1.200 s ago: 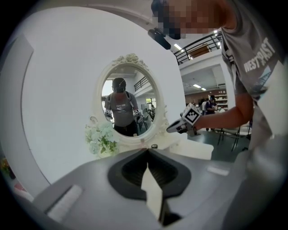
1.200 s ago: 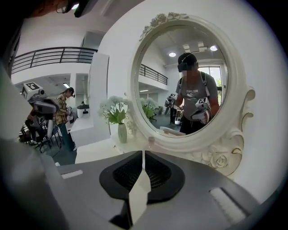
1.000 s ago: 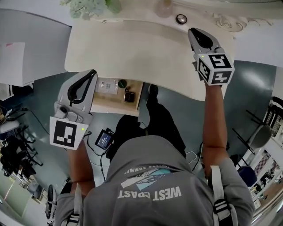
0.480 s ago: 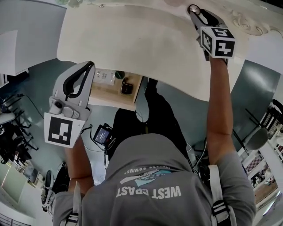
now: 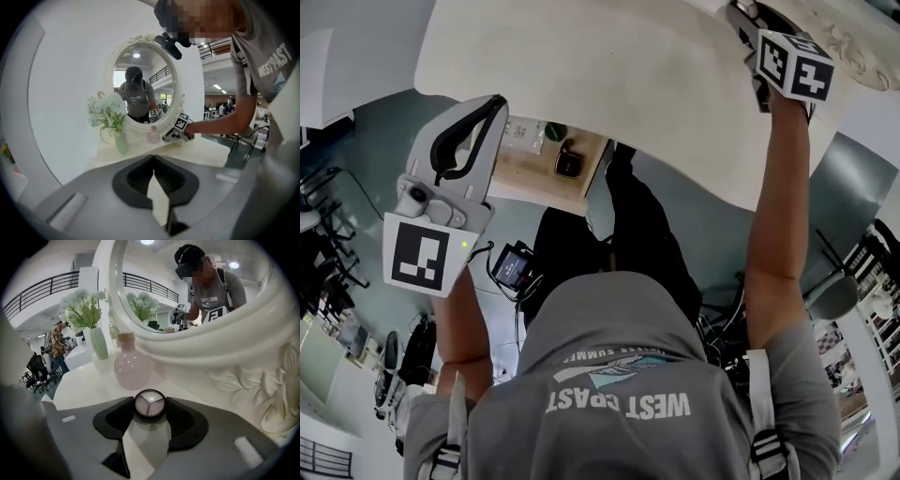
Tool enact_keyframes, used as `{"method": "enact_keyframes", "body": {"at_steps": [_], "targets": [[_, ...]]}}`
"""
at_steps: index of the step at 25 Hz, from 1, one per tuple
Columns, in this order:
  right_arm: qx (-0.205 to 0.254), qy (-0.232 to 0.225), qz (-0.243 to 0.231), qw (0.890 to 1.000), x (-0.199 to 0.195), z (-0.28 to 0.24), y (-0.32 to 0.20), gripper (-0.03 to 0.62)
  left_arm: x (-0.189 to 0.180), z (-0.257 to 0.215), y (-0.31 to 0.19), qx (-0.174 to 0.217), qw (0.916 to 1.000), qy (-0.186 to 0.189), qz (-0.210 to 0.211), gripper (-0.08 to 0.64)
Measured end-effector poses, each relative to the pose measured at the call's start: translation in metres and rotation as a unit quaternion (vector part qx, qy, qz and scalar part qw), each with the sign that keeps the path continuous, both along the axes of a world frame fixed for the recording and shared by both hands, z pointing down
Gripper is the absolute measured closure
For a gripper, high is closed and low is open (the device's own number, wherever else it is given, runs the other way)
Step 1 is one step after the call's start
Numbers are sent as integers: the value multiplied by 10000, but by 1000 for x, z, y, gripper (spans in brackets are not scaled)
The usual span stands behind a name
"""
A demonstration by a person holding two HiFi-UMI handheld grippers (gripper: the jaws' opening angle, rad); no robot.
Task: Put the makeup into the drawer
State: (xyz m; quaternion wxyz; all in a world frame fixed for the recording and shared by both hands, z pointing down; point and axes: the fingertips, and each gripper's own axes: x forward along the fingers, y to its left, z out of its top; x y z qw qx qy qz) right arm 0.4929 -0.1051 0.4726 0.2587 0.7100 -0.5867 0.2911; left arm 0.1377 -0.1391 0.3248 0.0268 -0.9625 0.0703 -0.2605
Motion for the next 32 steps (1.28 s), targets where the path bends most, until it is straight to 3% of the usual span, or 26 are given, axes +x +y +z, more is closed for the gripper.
{"method": "enact_keyframes", "body": {"at_steps": [11,23,32], "targets": [[67,171,-57,9998,-12,-10,4,373,-7,3,3,55,10000,48,-9,558],[195,92,-243,9995,-75,-25,15,373,-44,6,-1,115,9995,149,-263,558],[106,87,-715,9973,-142,-6,7,373,-88,31,-10,89,9981,222,-566,558]]}}
